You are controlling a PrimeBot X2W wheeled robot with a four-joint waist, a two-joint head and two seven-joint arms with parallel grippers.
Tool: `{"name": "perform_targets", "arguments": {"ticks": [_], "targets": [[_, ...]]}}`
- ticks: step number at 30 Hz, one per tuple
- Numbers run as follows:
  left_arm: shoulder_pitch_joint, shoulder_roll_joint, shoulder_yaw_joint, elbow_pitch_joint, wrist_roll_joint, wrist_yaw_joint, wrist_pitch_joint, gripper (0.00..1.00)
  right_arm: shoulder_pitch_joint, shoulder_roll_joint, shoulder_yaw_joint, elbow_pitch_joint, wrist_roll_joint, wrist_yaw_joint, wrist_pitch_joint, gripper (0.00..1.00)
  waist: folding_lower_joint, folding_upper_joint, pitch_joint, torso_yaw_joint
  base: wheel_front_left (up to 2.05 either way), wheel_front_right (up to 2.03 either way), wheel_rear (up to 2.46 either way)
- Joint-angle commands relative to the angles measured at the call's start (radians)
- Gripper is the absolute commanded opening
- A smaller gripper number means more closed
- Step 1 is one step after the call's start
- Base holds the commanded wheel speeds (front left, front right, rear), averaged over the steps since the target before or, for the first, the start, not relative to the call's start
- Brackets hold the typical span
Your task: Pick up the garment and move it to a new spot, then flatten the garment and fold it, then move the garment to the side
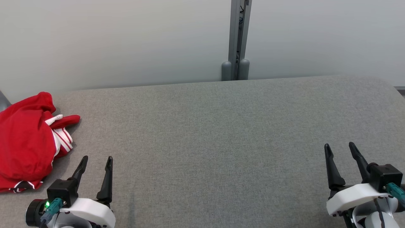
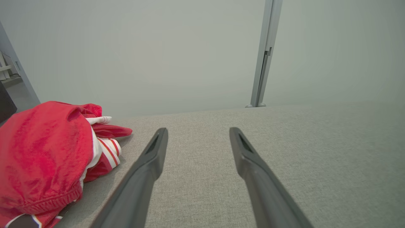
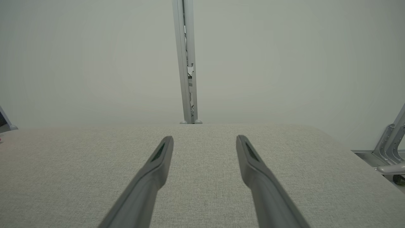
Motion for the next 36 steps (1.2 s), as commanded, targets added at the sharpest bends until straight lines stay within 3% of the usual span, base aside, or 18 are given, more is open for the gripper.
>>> {"name": "perform_targets", "arguments": {"ticks": [1, 21, 36], "targets": [[-0.010, 0.005, 0.005, 0.004, -0.004, -0.005, -0.002, 1.00, -0.011, -0.004, -0.001, 0.003, 0.005, 0.002, -0.007, 1.00, 0.0000, 0.0000, 0.000, 0.000, 0.00, 0.00, 0.00], [-0.030, 0.001, 0.012, 0.029, -0.037, -0.012, -0.001, 1.00, -0.006, 0.002, 0.002, -0.011, 0.021, 0.002, -0.007, 1.00, 0.0000, 0.0000, 0.007, 0.033, 0.00, 0.00, 0.00], [-0.044, 0.008, 0.040, 0.043, -0.077, 0.004, -0.001, 1.00, 0.020, 0.020, 0.046, -0.061, 0.036, 0.002, 0.001, 1.00, 0.0000, 0.0000, -0.019, 0.219, 0.00, 0.00, 0.00]]}}
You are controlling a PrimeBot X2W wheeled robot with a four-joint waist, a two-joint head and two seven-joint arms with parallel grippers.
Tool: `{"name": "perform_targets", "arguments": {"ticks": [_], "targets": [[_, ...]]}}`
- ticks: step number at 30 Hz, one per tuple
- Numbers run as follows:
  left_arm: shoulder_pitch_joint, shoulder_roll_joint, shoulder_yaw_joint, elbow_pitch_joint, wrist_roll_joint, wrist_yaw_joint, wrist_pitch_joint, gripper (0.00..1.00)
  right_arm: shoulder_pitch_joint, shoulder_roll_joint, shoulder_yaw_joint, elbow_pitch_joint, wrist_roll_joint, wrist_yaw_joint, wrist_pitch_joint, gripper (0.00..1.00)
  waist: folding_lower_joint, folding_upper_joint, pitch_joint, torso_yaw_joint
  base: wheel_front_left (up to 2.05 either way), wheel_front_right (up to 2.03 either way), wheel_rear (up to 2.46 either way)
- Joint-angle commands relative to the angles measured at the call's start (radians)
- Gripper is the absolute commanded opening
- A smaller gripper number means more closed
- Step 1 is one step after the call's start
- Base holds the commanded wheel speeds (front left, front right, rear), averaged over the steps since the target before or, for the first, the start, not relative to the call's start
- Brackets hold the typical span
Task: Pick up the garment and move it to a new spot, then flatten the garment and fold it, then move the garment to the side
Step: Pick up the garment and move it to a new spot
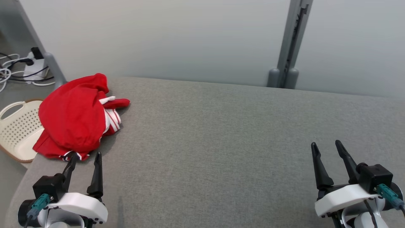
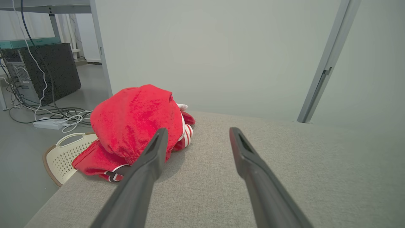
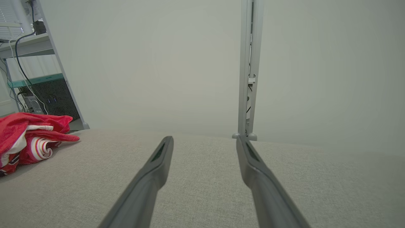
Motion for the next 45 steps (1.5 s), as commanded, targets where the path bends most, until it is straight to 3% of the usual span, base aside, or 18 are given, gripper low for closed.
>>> {"name": "perform_targets", "arguments": {"ticks": [1, 10, 17, 45], "targets": [[-0.005, 0.009, 0.002, 0.002, -0.006, 0.002, -0.001, 1.00, 0.011, -0.002, 0.001, -0.004, 0.009, 0.002, 0.000, 1.00, 0.0000, 0.0000, -0.012, 0.046, 0.00, 0.00, 0.00], [0.024, 0.027, 0.004, -0.010, -0.012, 0.009, 0.005, 1.00, 0.030, 0.013, 0.031, -0.013, 0.022, 0.002, 0.004, 1.00, 0.0000, 0.0000, -0.029, 0.180, 0.00, 0.00, 0.00], [0.038, 0.040, 0.004, -0.035, -0.018, 0.014, 0.016, 1.00, 0.036, 0.017, 0.049, -0.012, 0.017, 0.001, 0.002, 1.00, 0.0000, 0.0000, -0.039, 0.242, 0.00, 0.00, 0.00], [0.030, 0.055, -0.020, -0.070, -0.023, 0.045, 0.035, 1.00, 0.019, 0.017, 0.064, 0.005, 0.031, 0.001, -0.004, 1.00, 0.0000, 0.0000, -0.032, 0.244, 0.00, 0.00, 0.00]]}}
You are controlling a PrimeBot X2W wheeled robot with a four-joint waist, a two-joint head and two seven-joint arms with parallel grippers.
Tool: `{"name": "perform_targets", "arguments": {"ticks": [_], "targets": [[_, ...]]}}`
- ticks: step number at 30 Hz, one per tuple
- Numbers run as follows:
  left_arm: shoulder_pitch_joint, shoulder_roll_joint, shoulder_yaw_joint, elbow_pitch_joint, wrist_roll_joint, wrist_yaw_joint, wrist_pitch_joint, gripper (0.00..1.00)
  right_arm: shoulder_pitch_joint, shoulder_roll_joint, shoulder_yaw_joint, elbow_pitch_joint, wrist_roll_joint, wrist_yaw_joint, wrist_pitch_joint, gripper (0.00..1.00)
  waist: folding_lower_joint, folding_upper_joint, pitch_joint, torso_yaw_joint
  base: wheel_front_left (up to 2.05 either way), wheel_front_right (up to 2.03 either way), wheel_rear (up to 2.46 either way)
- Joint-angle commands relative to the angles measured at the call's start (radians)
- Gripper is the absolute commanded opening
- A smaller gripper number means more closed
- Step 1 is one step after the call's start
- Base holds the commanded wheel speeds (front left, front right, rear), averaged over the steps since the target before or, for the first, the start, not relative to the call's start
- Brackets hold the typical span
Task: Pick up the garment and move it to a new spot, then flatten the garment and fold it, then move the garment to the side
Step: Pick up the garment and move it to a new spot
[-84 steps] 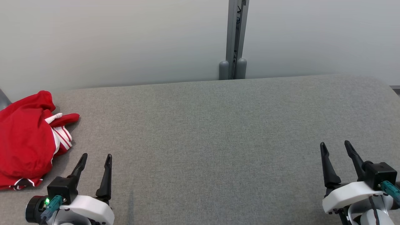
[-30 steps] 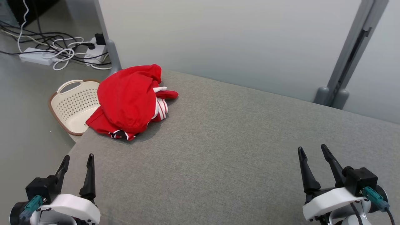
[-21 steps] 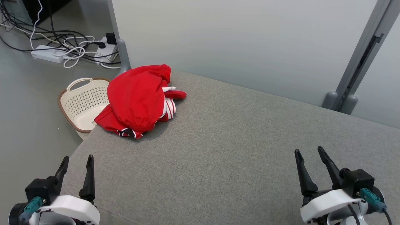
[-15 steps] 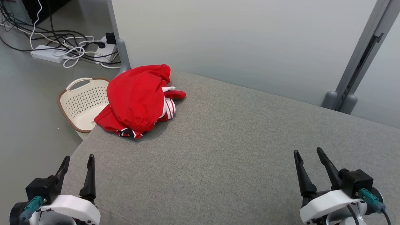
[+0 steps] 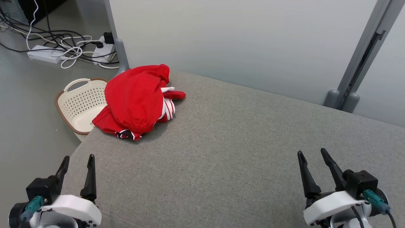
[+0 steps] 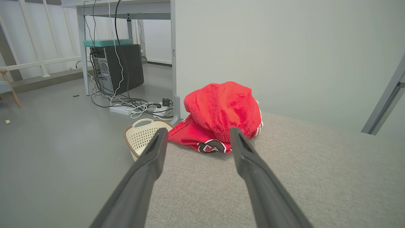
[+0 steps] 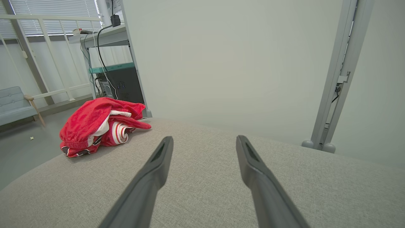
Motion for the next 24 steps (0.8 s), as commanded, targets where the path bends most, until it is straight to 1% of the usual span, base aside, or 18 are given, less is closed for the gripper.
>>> {"name": "perform_targets", "arguments": {"ticks": [1, 4, 9, 12, 18, 24], "targets": [[-0.022, 0.002, -0.001, -0.001, 0.004, 0.006, -0.002, 1.00, -0.010, -0.004, -0.002, -0.005, -0.001, 0.000, -0.002, 1.00, 0.0000, -0.0001, 0.007, -0.003, 0.00, 0.00, 0.00], [-0.048, 0.000, -0.008, 0.005, 0.003, 0.006, 0.003, 1.00, -0.014, -0.004, -0.005, -0.012, -0.009, 0.000, 0.009, 1.00, 0.0000, -0.0001, 0.021, -0.011, 0.00, 0.00, 0.00], [-0.143, -0.002, -0.008, 0.028, -0.020, -0.019, 0.009, 1.00, -0.044, -0.005, -0.010, -0.049, -0.039, 0.000, 0.040, 1.00, 0.0000, -0.0001, 0.096, -0.041, 0.00, 0.00, 0.00], [-0.226, -0.002, -0.003, 0.071, -0.042, -0.037, 0.020, 1.00, -0.072, -0.010, -0.013, -0.078, -0.057, 0.000, 0.059, 1.00, 0.0000, -0.0001, 0.151, -0.066, 0.00, 0.00, 0.00], [-0.408, 0.019, 0.006, 0.208, -0.085, -0.073, 0.068, 1.00, -0.129, -0.031, -0.003, -0.136, -0.077, 0.000, 0.097, 1.00, 0.0000, -0.0001, 0.273, -0.125, 0.00, 0.00, 0.00], [-0.582, 0.039, -0.002, 0.408, -0.128, -0.106, 0.135, 1.00, -0.181, -0.047, 0.002, -0.177, -0.091, 0.000, 0.121, 1.00, 0.0000, -0.0001, 0.385, -0.171, 0.00, 0.00, 0.00]]}}
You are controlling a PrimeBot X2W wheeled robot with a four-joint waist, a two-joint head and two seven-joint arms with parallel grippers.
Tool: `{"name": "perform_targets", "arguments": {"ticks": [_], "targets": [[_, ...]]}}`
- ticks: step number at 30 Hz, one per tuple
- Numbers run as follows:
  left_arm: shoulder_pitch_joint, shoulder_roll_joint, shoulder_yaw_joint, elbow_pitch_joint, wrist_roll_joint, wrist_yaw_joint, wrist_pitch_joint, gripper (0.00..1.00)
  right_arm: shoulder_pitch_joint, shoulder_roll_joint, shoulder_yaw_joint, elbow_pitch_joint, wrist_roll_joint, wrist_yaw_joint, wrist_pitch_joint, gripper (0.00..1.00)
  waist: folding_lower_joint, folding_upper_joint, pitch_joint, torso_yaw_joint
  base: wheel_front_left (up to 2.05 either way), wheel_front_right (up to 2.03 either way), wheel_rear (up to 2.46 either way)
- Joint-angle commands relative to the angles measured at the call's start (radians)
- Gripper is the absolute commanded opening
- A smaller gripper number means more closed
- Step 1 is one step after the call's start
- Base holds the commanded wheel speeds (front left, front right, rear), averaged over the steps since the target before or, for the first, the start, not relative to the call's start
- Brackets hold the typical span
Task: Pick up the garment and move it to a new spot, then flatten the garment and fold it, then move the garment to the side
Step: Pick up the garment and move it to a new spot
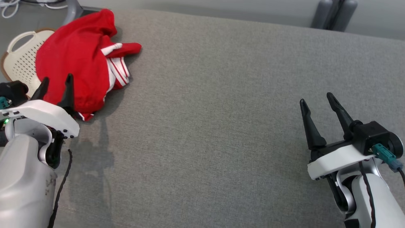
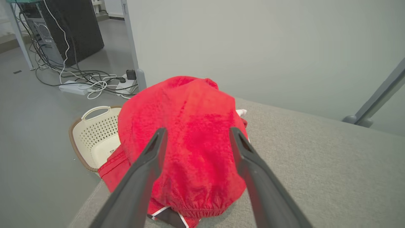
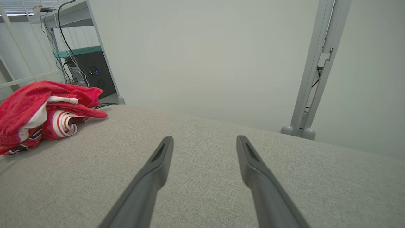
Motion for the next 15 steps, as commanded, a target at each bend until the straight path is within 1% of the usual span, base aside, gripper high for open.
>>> {"name": "perform_targets", "arguments": {"ticks": [1, 7, 12, 14, 15], "targets": [[-0.045, 0.012, -0.003, 0.052, -0.006, -0.006, 0.017, 1.00, -0.019, -0.009, -0.001, -0.007, -0.005, 0.000, 0.003, 1.00, 0.0000, 0.0000, 0.079, -0.050, 0.00, 0.00, 0.00], [-0.162, 0.023, -0.009, 0.241, -0.029, -0.013, 0.073, 1.00, -0.050, -0.012, 0.000, -0.019, -0.009, 0.000, 0.006, 1.00, 0.0000, 0.0000, 0.138, -0.075, 0.00, 0.00, 0.00], [-0.215, 0.023, -0.020, 0.353, -0.034, -0.016, 0.098, 1.00, -0.059, -0.011, -0.006, -0.020, -0.009, 0.000, 0.001, 1.00, 0.0000, 0.0000, 0.157, -0.079, 0.00, 0.00, 0.00], [-0.233, 0.024, -0.027, 0.390, -0.033, -0.015, 0.121, 0.00, -0.064, -0.012, -0.008, -0.018, -0.009, 0.000, 0.000, 1.00, 0.0000, 0.0000, 0.161, -0.079, 0.00, 0.00, 0.00], [-0.241, 0.024, -0.031, 0.407, -0.034, -0.016, 0.135, 0.00, -0.066, -0.011, -0.008, -0.017, -0.008, 0.000, -0.001, 1.00, 0.0000, 0.0000, 0.163, -0.079, 0.00, 0.00, 0.00]]}}
